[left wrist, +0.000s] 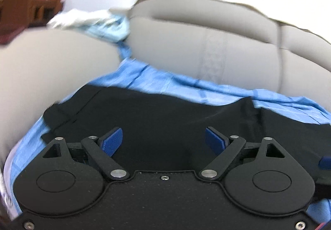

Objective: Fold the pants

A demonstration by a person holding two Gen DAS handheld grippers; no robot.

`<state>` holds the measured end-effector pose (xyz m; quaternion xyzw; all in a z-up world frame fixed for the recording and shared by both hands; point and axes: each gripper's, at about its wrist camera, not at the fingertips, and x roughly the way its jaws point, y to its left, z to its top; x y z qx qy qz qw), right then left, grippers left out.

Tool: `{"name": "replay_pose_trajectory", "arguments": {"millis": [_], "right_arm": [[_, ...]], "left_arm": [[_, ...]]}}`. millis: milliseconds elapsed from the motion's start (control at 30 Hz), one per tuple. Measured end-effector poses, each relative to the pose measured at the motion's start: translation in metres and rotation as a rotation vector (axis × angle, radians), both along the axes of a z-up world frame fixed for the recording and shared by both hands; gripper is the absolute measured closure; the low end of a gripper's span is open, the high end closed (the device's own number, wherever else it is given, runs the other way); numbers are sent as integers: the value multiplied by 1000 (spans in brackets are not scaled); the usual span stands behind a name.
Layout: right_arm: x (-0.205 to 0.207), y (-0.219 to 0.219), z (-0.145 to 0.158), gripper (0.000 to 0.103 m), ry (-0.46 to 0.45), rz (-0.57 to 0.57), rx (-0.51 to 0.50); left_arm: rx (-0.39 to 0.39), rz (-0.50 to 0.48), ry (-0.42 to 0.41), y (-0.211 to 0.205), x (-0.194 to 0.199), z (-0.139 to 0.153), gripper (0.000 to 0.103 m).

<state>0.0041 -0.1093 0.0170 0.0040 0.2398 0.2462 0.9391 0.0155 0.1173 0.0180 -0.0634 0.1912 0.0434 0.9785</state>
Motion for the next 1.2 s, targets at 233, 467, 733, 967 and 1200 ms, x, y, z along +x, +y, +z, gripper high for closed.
{"name": "replay_pose_trajectory", "arguments": {"millis": [233,467,733,967,1200], "right_arm": [[-12,-72,4,0,-68,-391,18],[-16,-119,-22,11,-44,-621,-58],[-24,-124,-47,13,-66,-605,-163],[-29,-127,-54,10,-103,-595,-159],[-30,-128,-56,7,-119,-599,-155]], "left_arm": [[12,-219,-10,-89,-1,17,43],[73,-317,46,-172,13,0,53],[215,-262,117,-188,3,-40,53],[158,-218,145,-179,10,-41,40],[127,-211,142,-172,10,-43,38]]}}
